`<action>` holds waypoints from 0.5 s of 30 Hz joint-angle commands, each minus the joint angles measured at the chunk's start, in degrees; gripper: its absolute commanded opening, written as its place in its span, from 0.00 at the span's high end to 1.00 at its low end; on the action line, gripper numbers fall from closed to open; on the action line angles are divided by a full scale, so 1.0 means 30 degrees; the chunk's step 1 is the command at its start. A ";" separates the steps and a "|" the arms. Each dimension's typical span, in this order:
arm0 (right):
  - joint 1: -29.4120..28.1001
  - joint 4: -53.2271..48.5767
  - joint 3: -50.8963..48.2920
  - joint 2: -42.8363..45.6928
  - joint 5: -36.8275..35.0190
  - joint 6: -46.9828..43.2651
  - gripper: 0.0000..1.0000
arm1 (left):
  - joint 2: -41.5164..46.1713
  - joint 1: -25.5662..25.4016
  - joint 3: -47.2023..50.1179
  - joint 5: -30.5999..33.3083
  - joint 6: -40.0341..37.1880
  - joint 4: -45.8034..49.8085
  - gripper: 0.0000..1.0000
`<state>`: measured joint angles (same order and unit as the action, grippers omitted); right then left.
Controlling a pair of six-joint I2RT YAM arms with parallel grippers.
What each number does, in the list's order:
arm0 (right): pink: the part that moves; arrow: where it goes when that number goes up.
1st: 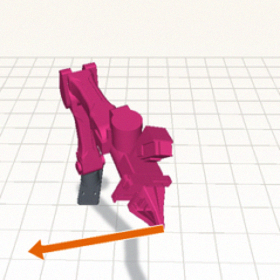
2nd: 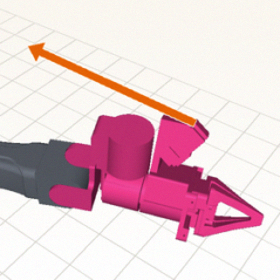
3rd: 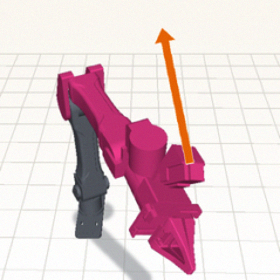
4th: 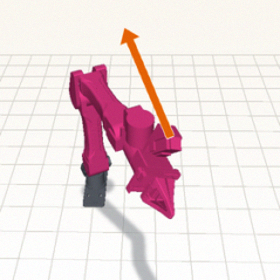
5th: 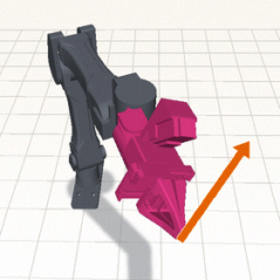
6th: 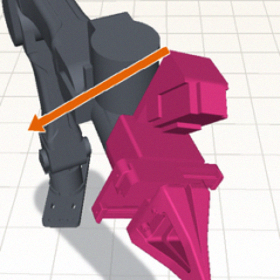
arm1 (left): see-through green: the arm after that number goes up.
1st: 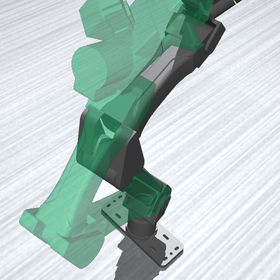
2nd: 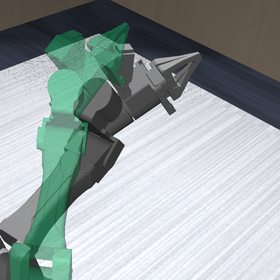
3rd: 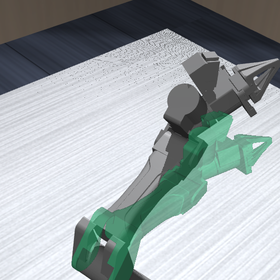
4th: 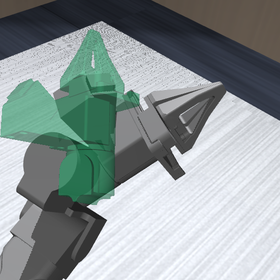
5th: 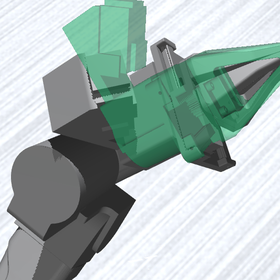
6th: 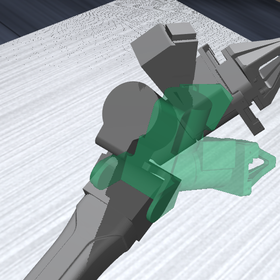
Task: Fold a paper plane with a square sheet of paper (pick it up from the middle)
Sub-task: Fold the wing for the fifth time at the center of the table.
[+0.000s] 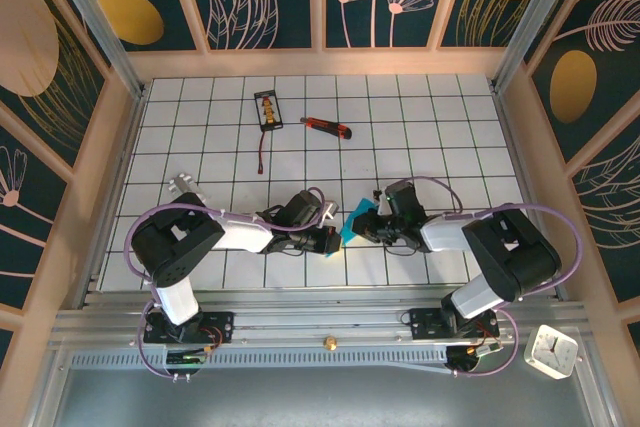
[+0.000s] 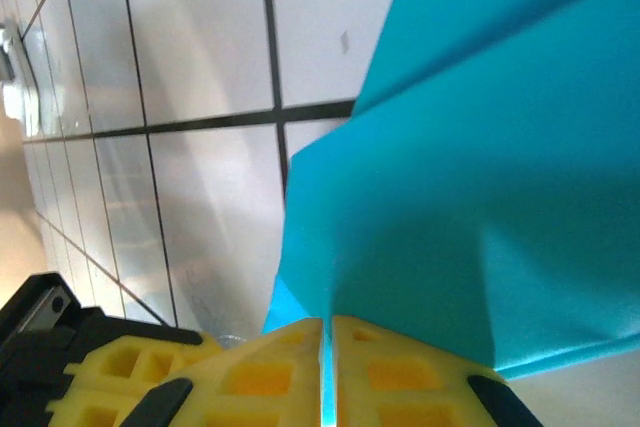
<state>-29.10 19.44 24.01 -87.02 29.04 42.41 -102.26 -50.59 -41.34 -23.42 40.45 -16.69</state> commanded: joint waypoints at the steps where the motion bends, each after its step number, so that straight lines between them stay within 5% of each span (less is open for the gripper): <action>1: 0.0957 -0.2286 0.0053 -0.0274 -0.1827 -0.1058 0.87 | -0.1218 0.0149 0.1000 0.1786 -0.0752 0.4625 1.00; 15: 0.4669 -0.3525 0.0548 -0.0997 -0.2196 -0.1591 0.88 | -0.1130 0.0143 0.1168 0.1793 -0.0875 0.4713 1.00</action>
<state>-18.41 14.68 25.80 -87.46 30.76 40.40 -102.26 -50.59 -41.32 -23.44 39.83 -16.67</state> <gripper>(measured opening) 0.123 0.056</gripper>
